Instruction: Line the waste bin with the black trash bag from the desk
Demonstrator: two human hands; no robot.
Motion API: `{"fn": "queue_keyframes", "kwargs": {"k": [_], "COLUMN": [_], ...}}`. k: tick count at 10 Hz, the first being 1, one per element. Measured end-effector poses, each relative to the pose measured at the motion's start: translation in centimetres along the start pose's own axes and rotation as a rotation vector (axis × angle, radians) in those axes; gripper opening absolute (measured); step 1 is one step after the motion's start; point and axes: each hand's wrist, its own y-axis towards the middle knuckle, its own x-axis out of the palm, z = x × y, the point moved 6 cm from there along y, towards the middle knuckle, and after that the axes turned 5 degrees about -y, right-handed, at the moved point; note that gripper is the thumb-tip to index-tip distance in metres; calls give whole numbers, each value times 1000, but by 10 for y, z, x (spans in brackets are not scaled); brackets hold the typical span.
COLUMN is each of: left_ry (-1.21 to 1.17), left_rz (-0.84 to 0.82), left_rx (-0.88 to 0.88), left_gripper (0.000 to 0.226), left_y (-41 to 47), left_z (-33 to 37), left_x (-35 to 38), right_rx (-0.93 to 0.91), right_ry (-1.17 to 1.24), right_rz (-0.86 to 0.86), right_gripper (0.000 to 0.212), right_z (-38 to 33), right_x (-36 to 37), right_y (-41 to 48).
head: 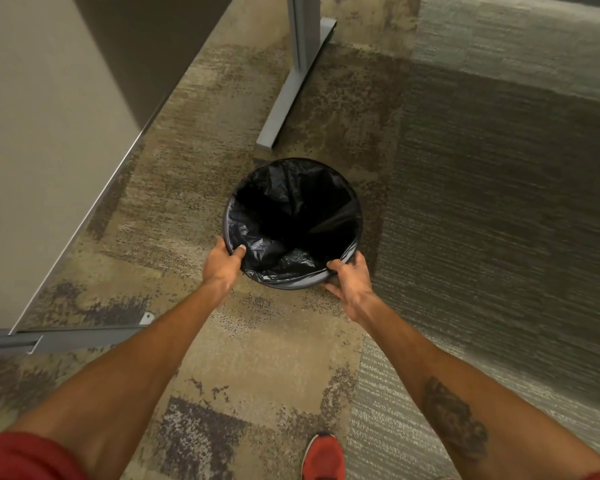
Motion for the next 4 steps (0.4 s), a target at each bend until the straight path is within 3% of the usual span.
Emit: {"fn": "queue_keyframes", "kwargs": {"k": [1, 2, 4], "left_ry": [230, 353, 723], "left_rz": [30, -1, -42], "left_rx": [67, 171, 525], "left_gripper": [64, 66, 69], "left_y": [-18, -32, -81], "left_z": [7, 15, 34], "left_x": [1, 5, 22], "right_rx": [-144, -256, -494], "right_ry": [-333, -592, -954], "right_rz": [41, 72, 92], "right_gripper": [66, 71, 70], "right_z": [-15, -28, -51], "right_x": [-4, -6, -6], "right_y": [-19, -35, -79]}}
